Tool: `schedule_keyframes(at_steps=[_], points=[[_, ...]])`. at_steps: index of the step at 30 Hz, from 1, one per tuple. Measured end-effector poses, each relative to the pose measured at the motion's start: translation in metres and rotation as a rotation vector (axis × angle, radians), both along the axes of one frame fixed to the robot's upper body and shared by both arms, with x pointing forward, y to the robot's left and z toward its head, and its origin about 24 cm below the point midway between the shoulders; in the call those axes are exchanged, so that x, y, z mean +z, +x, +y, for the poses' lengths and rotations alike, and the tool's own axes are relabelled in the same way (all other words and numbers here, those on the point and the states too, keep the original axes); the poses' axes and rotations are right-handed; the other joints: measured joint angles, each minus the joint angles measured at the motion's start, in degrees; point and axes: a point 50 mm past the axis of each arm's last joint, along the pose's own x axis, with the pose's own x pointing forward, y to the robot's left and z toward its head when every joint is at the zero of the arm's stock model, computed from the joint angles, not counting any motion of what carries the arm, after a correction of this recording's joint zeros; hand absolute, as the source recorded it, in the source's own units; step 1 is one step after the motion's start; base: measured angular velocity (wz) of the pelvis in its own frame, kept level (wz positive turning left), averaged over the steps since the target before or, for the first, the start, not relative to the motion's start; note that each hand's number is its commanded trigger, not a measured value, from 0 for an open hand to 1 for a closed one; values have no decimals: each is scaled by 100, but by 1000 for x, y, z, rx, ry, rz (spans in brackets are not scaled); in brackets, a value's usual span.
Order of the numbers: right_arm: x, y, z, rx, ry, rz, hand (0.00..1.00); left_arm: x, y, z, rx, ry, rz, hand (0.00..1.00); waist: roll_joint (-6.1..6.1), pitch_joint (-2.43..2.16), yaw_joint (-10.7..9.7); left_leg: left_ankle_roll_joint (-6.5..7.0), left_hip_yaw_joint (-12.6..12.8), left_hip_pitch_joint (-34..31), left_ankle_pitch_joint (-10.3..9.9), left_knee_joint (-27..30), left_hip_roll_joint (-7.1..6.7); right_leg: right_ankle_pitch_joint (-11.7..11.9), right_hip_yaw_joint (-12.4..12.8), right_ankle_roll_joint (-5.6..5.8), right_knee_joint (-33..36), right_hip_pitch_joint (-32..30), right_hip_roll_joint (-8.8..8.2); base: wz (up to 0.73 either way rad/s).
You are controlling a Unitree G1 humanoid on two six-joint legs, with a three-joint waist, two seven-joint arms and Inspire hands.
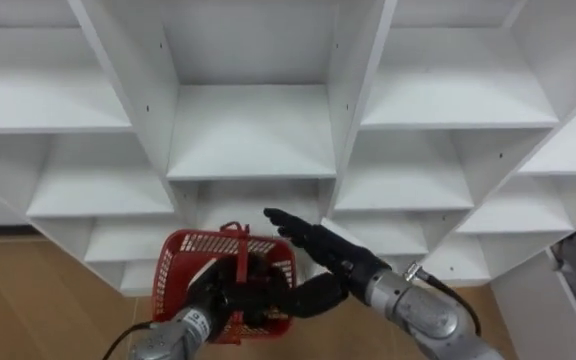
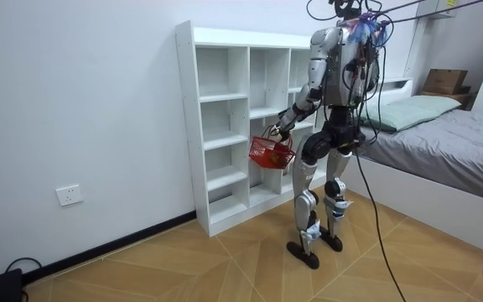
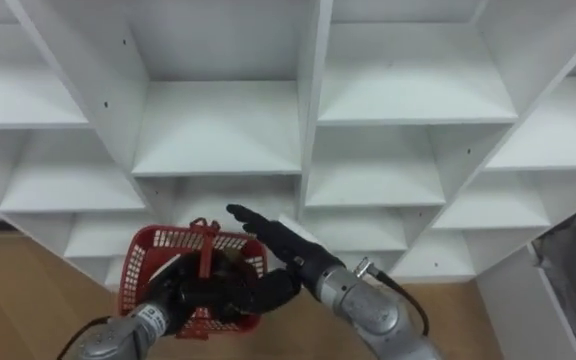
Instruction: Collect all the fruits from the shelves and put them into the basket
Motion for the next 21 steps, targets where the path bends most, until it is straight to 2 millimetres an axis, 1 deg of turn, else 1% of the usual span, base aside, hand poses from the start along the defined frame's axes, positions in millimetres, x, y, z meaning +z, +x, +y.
schedule_keyframes(at_steps=[2,3,5,7,8,10,11,12,13,14,16,17,19,20,21], points=[[0,-6,-6,-32,14,5,0,-5,-10,10,40,13,26,100,8,-14,-19,-8,13,280,1,-130,-19,2,-5,3,-151,265,23,0],[-3,-9,-12,-71,12,17,0,-7,-16,14,57,24,42,100,28,-25,-27,-10,6,410,1,-195,-26,-1,-19,9,-226,403,26,5],[-7,-13,-24,-133,1,34,0,-10,-23,20,72,54,56,100,38,-22,-22,-10,0,521,1,-266,-41,-10,-37,24,-274,517,16,6],[-12,-20,-36,-212,-7,53,0,-17,-39,27,123,68,100,100,93,13,-23,-8,-6,705,1,-370,-61,-12,-71,43,-367,710,11,0],[-14,-22,-39,-232,-9,57,0,-19,-45,29,139,71,113,100,102,20,-28,-8,-6,740,1,-394,-65,-14,-67,46,-399,731,13,0],[-18,-28,-52,-330,-3,76,0,-24,-60,39,194,90,157,100,110,22,-78,-9,-19,814,2,-477,-75,-20,-67,56,-477,810,15,3],[-20,-29,-56,-356,-6,83,0,-26,-64,41,204,97,172,100,112,20,-81,-10,-19,837,2,-500,-76,-17,-71,58,-518,842,18,8],[-23,-35,-63,-414,-7,98,0,-29,-73,45,215,122,199,100,119,16,-95,-9,-33,874,2,-521,-82,-18,-85,66,-546,912,18,6],[-26,-40,-69,-465,-4,110,0,-32,-84,49,242,131,224,100,127,2,-117,-9,-35,888,1,-541,-87,-20,-87,70,-578,940,17,7],[-27,-43,-72,-487,-6,115,0,-33,-89,51,254,134,237,100,127,3,-146,-9,-38,893,1,-544,-87,-17,-92,76,-616,969,19,4],[-34,-51,-83,-563,-35,141,0,-37,-105,58,288,167,289,100,131,5,-197,-9,-32,910,1,-557,-92,-16,-100,80,-641,985,18,0],[-36,-53,-85,-582,-42,148,0,-38,-108,59,296,172,296,100,131,5,-206,-9,-21,914,1,-564,-92,-17,-111,81,-652,994,19,0],[-48,-66,-97,-678,-72,196,0,-40,-116,63,329,190,323,100,132,8,-218,-10,-13,974,0,-602,-94,-19,-136,86,-742,1096,21,7],[-51,-69,-100,-698,-86,209,0,-41,-118,65,337,195,333,100,130,1,-219,-11,-13,985,0,-602,-97,-24,-135,89,-742,1108,20,4],[-57,-74,-106,-738,-113,231,0,-42,-122,68,358,211,349,100,133,4,-222,-12,-15,1021,-1,-611,-97,-29,-130,91,-757,1141,22,0]])
